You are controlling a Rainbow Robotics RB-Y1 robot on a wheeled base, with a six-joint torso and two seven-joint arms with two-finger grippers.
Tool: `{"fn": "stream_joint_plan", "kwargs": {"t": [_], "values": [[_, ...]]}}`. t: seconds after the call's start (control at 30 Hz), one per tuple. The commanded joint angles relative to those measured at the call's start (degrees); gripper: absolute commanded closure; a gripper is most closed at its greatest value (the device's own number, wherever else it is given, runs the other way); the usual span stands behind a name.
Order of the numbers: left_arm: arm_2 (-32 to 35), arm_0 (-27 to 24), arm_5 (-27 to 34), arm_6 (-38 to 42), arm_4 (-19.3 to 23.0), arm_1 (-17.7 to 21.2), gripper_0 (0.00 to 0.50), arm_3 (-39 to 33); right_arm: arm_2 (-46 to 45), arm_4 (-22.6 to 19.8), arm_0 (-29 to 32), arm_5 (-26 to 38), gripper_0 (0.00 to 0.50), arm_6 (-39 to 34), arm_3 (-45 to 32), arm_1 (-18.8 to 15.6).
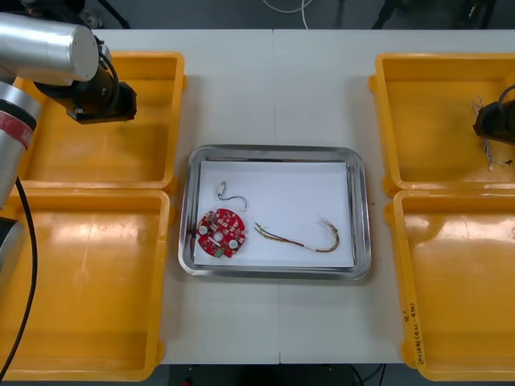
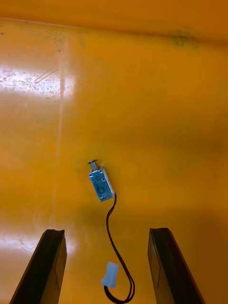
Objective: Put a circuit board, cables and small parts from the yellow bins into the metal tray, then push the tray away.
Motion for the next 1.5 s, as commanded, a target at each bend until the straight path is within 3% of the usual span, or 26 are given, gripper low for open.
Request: {"fn": "stream_joint_plan", "kwargs": {"t": [0.03, 0.2, 0.73, 1.13, 1.17, 1.2, 1.27, 1.3, 1.5], "values": [[-2.8, -3.7, -4.3, -5.0, 1.0, 2.0, 0.0, 1.4, -0.3, 1.8, 0.7, 4.2, 0.5, 1.4, -4.7, -2.7], [-3.9, -3.6, -8.0, -5.2, 1.5, 1.7, 0.0, 3.5, -0.3, 4.6, -1.3, 11.6, 0.5, 1.1, -7.9, -4.1], [-4.1, -3.6, -14.9, -6.1, 0.8, 0.8, 0.0, 7.9, -1.4, 6.1, -2.0, 33.3, 0.5, -0.3, -20.3, -5.6], [-5.9, -3.5, -17.8, -6.2, 0.7, 0.8, 0.0, 9.4, -1.9, 1.1, 5.1, 54.7, 0.5, -2.8, -43.4, -4.5], [-6.0, -3.5, -17.7, -6.2, 0.7, 0.8, 0.016, 9.4, -1.9, 0.5, 5.9, 56.6, 0.5, -3.2, -46.1, -4.3], [-6.0, -3.5, -17.7, -6.2, 0.7, 0.8, 0.108, 9.4, -1.9, 0.0, 6.5, 58.2, 0.5, -4.3, -48.2, -4.0], [-6.0, -3.2, -17.7, -6.2, 0.7, 0.8, 0.397, 9.4, -1.7, -0.9, 7.7, 61.6, 0.5, -6.3, -52.8, -3.6], [-6.0, -3.2, -17.7, -6.3, 0.7, 0.8, 0.487, 9.4, -1.6, -1.4, 8.2, 62.4, 0.5, -6.9, -54.3, -3.5], [-6.0, -3.2, -16.8, -6.2, 0.8, 0.9, 0.5, 9.4, 1.2, -4.7, 11.2, 68.0, 0.5, -11.9, -68.2, -2.2]]}}
